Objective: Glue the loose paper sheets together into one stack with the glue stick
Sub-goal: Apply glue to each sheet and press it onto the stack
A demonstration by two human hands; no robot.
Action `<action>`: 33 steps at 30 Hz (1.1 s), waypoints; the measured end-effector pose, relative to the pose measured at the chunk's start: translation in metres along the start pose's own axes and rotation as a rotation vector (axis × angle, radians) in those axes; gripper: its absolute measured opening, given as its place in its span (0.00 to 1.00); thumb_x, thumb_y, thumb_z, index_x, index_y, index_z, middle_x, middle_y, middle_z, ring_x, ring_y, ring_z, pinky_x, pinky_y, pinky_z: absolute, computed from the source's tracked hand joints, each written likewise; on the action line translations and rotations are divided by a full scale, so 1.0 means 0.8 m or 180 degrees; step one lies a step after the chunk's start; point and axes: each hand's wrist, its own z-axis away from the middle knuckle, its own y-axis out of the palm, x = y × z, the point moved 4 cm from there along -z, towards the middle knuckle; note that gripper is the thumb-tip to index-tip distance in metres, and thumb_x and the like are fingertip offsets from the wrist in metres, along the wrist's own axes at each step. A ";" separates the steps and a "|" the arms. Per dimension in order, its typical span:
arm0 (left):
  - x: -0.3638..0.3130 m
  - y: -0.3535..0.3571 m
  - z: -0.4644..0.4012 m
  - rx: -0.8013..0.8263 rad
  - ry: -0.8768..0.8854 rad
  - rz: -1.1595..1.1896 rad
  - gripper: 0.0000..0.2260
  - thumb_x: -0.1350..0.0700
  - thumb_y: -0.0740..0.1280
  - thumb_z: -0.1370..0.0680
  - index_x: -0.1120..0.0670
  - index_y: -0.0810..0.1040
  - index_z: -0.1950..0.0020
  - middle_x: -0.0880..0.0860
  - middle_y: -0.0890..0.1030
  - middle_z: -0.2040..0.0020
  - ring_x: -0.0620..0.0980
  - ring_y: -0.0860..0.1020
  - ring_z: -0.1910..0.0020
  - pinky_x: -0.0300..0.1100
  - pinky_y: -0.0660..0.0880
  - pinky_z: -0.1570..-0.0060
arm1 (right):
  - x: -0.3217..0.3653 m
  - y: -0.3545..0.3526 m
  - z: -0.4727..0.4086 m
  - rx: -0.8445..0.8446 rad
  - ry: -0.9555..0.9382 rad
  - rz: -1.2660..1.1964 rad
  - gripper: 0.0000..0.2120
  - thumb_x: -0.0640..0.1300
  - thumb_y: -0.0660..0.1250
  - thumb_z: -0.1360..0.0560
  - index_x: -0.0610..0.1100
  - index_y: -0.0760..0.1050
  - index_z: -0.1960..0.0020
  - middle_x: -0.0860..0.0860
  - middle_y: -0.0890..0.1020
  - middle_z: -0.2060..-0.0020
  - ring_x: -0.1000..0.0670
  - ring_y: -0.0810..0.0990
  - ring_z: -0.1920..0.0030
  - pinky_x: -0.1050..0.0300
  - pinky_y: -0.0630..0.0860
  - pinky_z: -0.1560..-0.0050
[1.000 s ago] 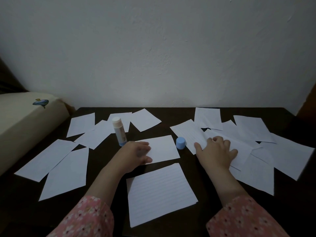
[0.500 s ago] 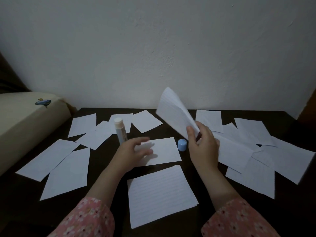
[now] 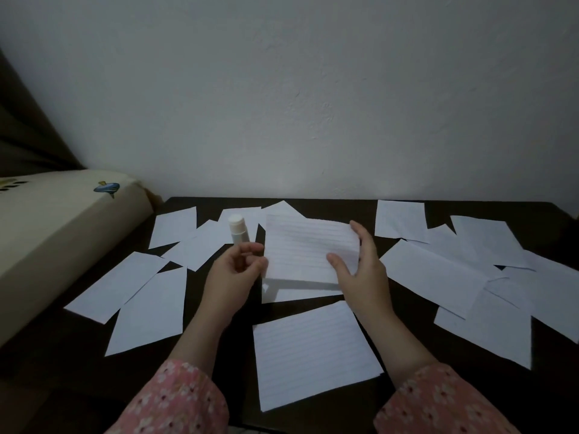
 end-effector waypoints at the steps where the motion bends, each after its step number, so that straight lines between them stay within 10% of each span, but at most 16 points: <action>1: 0.003 -0.001 0.001 0.0072 -0.0034 -0.0154 0.08 0.57 0.68 0.23 0.46 0.79 0.47 0.47 0.81 0.56 0.44 0.79 0.56 0.32 0.74 0.61 | -0.002 0.001 -0.001 -0.0089 0.0045 -0.0066 0.30 0.45 0.70 0.24 0.56 0.60 0.28 0.56 0.73 0.42 0.57 0.74 0.45 0.64 0.73 0.48; 11: 0.027 0.007 -0.005 0.0348 -0.0542 -0.0612 0.11 0.58 0.64 0.21 0.46 0.79 0.42 0.51 0.80 0.53 0.47 0.77 0.62 0.36 0.76 0.64 | -0.013 0.009 -0.006 0.0102 0.0103 0.1406 0.16 0.46 0.64 0.21 0.47 0.73 0.34 0.49 0.79 0.42 0.51 0.77 0.44 0.48 0.75 0.39; 25: 0.029 0.011 -0.008 0.0522 -0.0723 -0.0796 0.13 0.59 0.64 0.21 0.48 0.79 0.39 0.50 0.77 0.45 0.44 0.75 0.64 0.32 0.70 0.68 | -0.023 0.007 -0.019 0.0277 0.0546 0.1216 0.22 0.39 0.66 0.23 0.45 0.70 0.30 0.49 0.80 0.45 0.58 0.74 0.57 0.64 0.72 0.50; 33: 0.026 0.011 -0.007 0.0565 -0.0682 -0.0967 0.13 0.59 0.64 0.21 0.48 0.79 0.39 0.46 0.73 0.45 0.44 0.76 0.62 0.32 0.71 0.67 | -0.018 0.005 -0.022 0.0318 0.0701 0.1294 0.20 0.39 0.64 0.21 0.45 0.70 0.30 0.45 0.78 0.40 0.53 0.76 0.48 0.62 0.72 0.47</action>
